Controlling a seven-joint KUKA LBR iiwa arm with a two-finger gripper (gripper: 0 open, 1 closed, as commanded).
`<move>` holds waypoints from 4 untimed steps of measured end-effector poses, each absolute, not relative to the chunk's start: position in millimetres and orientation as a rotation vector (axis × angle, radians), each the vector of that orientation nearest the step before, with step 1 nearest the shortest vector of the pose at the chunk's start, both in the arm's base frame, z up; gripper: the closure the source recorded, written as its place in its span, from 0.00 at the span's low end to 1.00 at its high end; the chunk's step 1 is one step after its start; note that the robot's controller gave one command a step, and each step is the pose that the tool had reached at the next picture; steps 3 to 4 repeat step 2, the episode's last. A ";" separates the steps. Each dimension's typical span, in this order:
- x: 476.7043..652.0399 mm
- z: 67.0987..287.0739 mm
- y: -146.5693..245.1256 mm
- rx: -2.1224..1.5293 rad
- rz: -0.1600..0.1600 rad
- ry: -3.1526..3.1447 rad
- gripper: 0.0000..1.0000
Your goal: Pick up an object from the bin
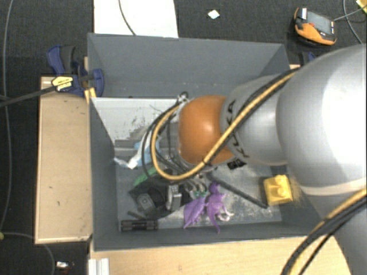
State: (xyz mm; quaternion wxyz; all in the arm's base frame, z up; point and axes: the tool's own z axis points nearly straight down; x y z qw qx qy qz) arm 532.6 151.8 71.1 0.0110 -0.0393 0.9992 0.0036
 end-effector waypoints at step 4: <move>525.7 72.9 148.5 -0.102 0.010 3.130 1.00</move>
Offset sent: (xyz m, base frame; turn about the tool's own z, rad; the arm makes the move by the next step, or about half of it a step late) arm 0.0000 0.0000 0.0000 0.0000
